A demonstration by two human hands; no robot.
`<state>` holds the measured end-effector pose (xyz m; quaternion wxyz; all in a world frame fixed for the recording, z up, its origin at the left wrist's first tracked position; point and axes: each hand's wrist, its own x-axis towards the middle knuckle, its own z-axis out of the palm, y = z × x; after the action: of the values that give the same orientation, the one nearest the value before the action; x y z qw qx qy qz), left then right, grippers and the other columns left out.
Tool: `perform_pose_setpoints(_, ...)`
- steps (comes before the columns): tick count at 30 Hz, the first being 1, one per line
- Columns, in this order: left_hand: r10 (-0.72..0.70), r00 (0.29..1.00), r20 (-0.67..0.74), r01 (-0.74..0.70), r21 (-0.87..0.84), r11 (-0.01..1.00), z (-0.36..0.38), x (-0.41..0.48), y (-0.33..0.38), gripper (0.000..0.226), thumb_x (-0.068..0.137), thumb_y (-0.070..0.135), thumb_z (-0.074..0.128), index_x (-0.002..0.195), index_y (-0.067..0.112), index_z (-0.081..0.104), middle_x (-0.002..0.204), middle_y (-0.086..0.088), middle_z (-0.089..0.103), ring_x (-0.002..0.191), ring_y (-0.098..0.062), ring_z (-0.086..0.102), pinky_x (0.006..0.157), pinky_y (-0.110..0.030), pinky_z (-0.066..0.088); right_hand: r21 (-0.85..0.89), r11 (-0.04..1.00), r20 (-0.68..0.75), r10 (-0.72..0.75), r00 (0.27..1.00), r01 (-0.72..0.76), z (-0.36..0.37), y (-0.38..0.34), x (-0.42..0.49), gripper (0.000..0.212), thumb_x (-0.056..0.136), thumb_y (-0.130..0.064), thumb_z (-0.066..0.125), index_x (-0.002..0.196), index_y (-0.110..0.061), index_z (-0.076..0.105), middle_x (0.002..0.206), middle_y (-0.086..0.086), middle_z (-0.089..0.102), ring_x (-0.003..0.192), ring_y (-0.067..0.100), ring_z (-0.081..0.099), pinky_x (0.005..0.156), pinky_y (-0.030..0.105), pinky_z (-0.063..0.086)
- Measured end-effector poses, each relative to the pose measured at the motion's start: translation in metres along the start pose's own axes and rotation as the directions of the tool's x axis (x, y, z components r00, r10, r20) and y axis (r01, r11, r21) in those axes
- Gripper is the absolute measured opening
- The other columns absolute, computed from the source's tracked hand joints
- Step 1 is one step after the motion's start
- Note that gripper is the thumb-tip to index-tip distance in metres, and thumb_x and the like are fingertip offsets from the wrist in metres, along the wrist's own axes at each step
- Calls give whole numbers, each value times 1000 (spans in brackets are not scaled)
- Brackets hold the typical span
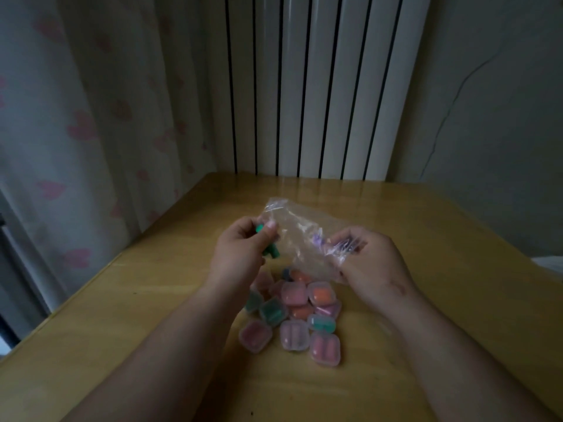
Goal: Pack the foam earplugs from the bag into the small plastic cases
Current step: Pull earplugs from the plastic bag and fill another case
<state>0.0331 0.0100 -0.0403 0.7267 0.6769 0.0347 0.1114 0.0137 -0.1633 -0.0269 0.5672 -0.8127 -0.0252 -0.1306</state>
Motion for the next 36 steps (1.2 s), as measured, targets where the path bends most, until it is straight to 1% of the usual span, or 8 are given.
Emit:
perform_pose_setpoints(4, -10, 981, -195, 17, 34, 999, -10, 10, -4, 14, 93, 29, 66, 96, 16, 69, 85, -2, 68, 65, -10, 54, 57, -25, 42, 96, 995, -102, 9, 995, 1, 1, 4, 3, 13, 77, -2, 73, 73, -11, 64, 62, 2, 62, 54, 12, 53, 54, 28, 44)
perform_pose_setpoints(9, -33, 969, -245, 82, 191, 978, -21, 31, -20, 27, 92, 37, 67, 98, 11, 66, 89, -9, 67, 71, -18, 62, 51, -26, 48, 57, 998, -165, -11, 986, 21, 0, 8, 6, 14, 79, -7, 73, 77, -15, 62, 69, 3, 62, 59, 16, 55, 59, 30, 46)
perform_pose_setpoints(12, 11, 979, -203, 100, 529, 843, -21, 37, -30, 32, 89, 42, 69, 98, 13, 65, 80, -3, 61, 77, -23, 60, 65, -29, 46, 44, 999, -129, -1, 992, 6, 1, 7, 5, 18, 79, -6, 72, 81, -20, 61, 72, 1, 64, 61, 16, 56, 63, 34, 49)
perform_pose_setpoints(15, -19, 985, -169, 127, 660, 741, -19, 35, -30, 47, 88, 50, 67, 118, 14, 62, 83, 2, 63, 76, -17, 60, 67, -28, 46, 48, 999, -43, 13, 999, -11, 2, 7, 3, 27, 82, -5, 71, 88, -30, 62, 84, 1, 68, 65, 13, 58, 68, 35, 53)
perform_pose_setpoints(19, 15, 984, -178, 136, 803, 580, -17, 28, -25, 74, 85, 61, 62, 143, 20, 41, 127, -8, 62, 114, -28, 59, 81, -34, 47, 105, 994, 9, 16, 1000, -17, 2, 5, 0, 30, 88, 0, 64, 99, -28, 65, 91, 1, 64, 70, 15, 63, 58, 25, 54)
perform_pose_setpoints(24, 301, 946, -124, -6, 917, 398, -13, 12, -10, 61, 90, 52, 59, 142, 24, 41, 133, -7, 48, 119, -27, 47, 97, -39, 42, 105, 994, 60, 19, 998, -26, 1, 2, -3, 28, 91, 0, 59, 95, -26, 70, 88, -2, 64, 64, 13, 62, 65, 27, 58)
perform_pose_setpoints(30, 348, 926, 150, -364, 602, 710, 11, -13, 5, 7, 91, 25, 66, 94, 31, 63, 94, 14, 60, 84, -3, 55, 68, -18, 44, 292, 950, 102, 87, 991, -113, 2, -1, -5, 16, 89, 7, 60, 89, -9, 54, 86, 16, 70, 69, 22, 72, 61, 29, 60)
perform_pose_setpoints(36, 305, 917, 257, -377, 302, 876, 18, -22, 4, 15, 86, 8, 72, 83, 23, 69, 79, 4, 69, 69, -4, 65, 58, -11, 49, 374, 923, 104, 61, 993, -96, 3, -1, -5, 21, 91, 7, 57, 94, -14, 56, 80, 10, 71, 70, 22, 74, 60, 29, 58)
